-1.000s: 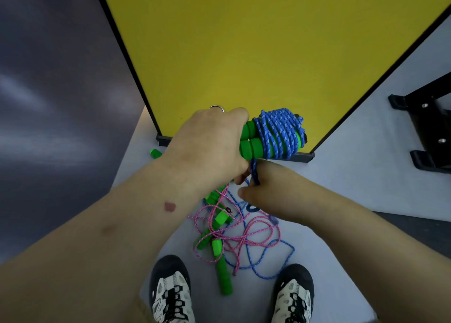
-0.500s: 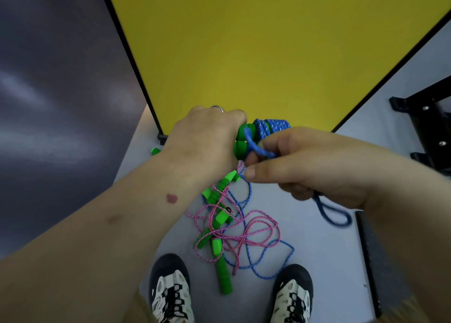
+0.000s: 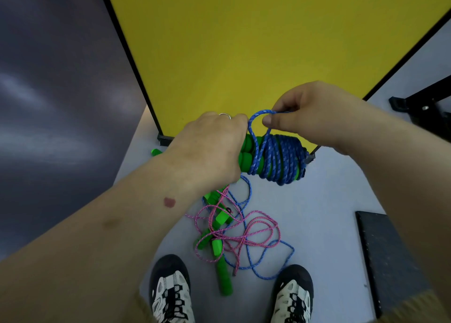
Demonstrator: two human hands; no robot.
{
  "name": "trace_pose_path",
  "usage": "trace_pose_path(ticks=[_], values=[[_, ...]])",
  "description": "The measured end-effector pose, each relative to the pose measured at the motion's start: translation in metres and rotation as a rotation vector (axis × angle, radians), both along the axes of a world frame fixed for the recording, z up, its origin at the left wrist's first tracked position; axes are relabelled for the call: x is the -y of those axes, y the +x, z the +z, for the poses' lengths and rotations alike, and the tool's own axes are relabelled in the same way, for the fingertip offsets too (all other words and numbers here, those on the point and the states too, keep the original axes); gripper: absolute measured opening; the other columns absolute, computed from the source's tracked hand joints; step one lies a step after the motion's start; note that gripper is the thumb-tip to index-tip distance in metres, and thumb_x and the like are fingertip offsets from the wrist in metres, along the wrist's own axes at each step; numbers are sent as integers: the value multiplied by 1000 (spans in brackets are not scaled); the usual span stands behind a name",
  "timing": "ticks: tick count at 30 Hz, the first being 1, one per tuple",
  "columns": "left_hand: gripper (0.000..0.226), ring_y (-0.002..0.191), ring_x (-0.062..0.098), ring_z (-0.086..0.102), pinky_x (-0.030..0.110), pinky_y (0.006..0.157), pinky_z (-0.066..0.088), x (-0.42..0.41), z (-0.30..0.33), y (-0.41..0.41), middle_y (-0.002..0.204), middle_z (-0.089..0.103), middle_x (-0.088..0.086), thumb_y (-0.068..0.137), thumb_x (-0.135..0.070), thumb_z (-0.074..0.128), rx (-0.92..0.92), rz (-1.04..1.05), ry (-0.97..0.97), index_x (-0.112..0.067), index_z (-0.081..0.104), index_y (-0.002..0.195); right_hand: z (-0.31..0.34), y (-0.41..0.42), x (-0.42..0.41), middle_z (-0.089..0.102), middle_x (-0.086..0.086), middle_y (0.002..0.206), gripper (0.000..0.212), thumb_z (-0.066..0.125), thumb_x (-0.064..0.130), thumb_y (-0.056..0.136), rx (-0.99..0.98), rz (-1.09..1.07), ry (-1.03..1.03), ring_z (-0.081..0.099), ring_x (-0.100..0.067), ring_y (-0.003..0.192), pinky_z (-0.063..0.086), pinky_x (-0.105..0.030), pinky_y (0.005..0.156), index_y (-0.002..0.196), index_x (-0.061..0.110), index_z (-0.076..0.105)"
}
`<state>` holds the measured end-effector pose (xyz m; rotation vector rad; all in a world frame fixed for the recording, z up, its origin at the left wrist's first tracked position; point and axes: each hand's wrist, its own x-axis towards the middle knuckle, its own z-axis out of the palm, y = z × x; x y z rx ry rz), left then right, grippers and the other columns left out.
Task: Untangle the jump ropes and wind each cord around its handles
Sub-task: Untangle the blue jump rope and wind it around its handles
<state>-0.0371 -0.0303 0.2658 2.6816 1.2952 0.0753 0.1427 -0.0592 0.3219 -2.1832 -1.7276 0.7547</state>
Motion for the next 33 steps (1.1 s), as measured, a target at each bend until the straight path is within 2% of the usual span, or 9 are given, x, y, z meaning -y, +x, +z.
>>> trace_pose_path(ticks=[5, 10, 14, 16, 19, 21, 24, 29, 33], values=[[61, 70, 12, 38, 30, 47, 25, 10, 10, 2, 77, 41, -4, 68, -16, 76, -4, -45, -89, -20, 38, 115, -10, 6, -13, 61, -3, 69, 22, 74, 47, 85, -84, -39, -46, 46, -15, 49, 36, -23, 46, 84, 25, 74], [89, 83, 20, 48, 36, 59, 43, 12, 17, 1, 81, 47, -3, 67, -19, 76, 56, -89, -113, -24, 27, 140, -27, 15, -16, 68, -5, 70, 30, 83, 44, 74, -291, -98, -227, 49, -24, 57, 36, -30, 50, 83, 16, 77], [92, 89, 20, 51, 39, 66, 49, 7, 18, -2, 89, 57, -4, 64, -23, 79, 141, -74, -160, -34, 27, 139, -32, 15, -12, 74, -17, 87, 71, 88, 62, 40, -415, -140, -385, 66, -34, 67, 54, -41, 65, 93, 17, 77], [88, 86, 18, 53, 40, 63, 49, 4, 18, -5, 91, 58, -4, 61, -24, 78, 194, -42, -182, -34, 31, 134, -35, 21, -10, 76, -11, 85, 62, 81, 56, 55, -475, -108, -438, 69, -25, 67, 57, -31, 62, 99, 13, 75], [78, 79, 16, 54, 42, 61, 49, 2, 16, -6, 89, 60, -4, 60, -25, 78, 249, 7, -203, -35, 35, 124, -44, 25, -1, 72, -6, 66, 15, 65, 17, 94, -592, -136, -441, 66, -15, 58, 52, -25, 55, 82, 8, 66], [71, 73, 15, 57, 45, 60, 50, 1, 15, -6, 85, 61, -4, 61, -29, 80, 290, 45, -216, -37, 37, 117, -56, 25, 5, 55, -9, 59, 35, 38, 0, 101, -843, -274, -478, 56, -13, 45, 45, -21, 47, 69, 8, 52], [66, 68, 18, 61, 46, 60, 52, -1, 15, -5, 84, 63, -3, 62, -33, 81, 301, 94, -229, -39, 38, 112, -75, 17, 14, 41, 2, 56, 40, 31, 2, 100, -1162, -322, -455, 36, -7, 43, 27, -18, 43, 67, 19, 45], [67, 68, 15, 63, 43, 65, 55, 1, 16, -4, 85, 65, -5, 61, -52, 82, 309, 210, -261, -42, 39, 113, -85, -9, 25, 34, 2, 61, 34, 32, 18, 105, -1137, -265, -358, 22, -11, 50, 16, -26, 48, 72, 23, 39], [68, 77, 14, 60, 35, 69, 51, -2, 13, -5, 84, 62, -9, 60, -77, 72, 290, 276, -209, -43, 45, 112, -80, -20, 37, 36, -2, 65, 35, 43, 23, 105, -1040, -240, -260, 23, -15, 54, 15, -31, 53, 73, 18, 57]])
